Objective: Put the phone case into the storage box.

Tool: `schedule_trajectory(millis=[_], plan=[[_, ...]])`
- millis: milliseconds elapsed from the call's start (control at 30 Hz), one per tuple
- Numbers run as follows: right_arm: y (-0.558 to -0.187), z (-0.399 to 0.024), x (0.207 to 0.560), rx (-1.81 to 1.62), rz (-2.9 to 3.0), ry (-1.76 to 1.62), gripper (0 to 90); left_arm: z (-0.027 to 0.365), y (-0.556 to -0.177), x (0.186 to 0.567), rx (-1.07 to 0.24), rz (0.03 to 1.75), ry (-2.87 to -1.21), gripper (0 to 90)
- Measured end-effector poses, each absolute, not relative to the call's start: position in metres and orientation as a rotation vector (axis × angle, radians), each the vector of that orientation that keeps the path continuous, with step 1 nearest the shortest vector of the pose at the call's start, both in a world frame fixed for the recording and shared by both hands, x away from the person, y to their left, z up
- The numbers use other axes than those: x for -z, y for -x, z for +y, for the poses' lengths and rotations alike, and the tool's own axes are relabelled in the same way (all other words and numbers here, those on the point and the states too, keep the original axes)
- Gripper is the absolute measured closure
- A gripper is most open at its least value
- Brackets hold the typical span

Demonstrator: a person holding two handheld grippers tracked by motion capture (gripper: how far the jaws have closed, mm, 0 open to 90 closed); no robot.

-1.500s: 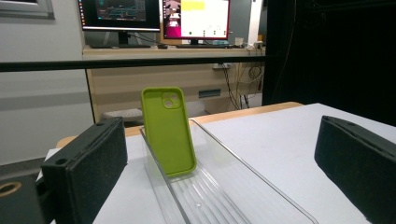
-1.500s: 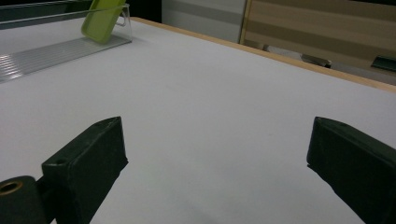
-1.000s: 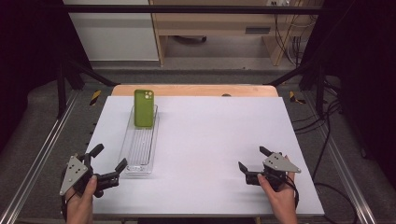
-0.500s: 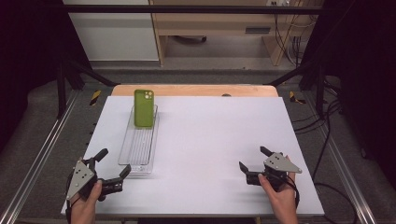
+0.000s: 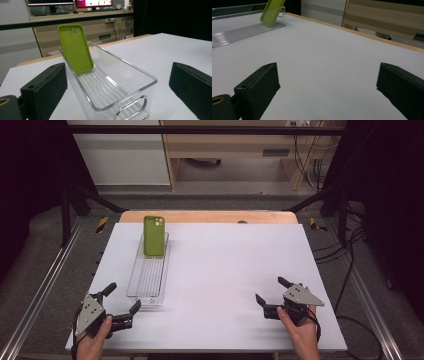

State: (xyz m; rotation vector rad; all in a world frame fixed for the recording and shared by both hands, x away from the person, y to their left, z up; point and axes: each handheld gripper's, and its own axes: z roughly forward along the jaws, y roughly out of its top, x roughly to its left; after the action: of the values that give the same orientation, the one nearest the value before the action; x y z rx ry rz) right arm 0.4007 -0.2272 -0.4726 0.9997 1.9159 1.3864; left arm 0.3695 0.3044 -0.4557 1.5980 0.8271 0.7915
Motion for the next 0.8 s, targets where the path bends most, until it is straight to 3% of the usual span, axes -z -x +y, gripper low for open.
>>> schedule_trajectory(millis=[800], plan=[[-0.387,-0.252,0.472,-1.377,1.794,-0.934,3.3,0.315,-0.377,0.466,-0.754,0.846,-1.596,1.7]])
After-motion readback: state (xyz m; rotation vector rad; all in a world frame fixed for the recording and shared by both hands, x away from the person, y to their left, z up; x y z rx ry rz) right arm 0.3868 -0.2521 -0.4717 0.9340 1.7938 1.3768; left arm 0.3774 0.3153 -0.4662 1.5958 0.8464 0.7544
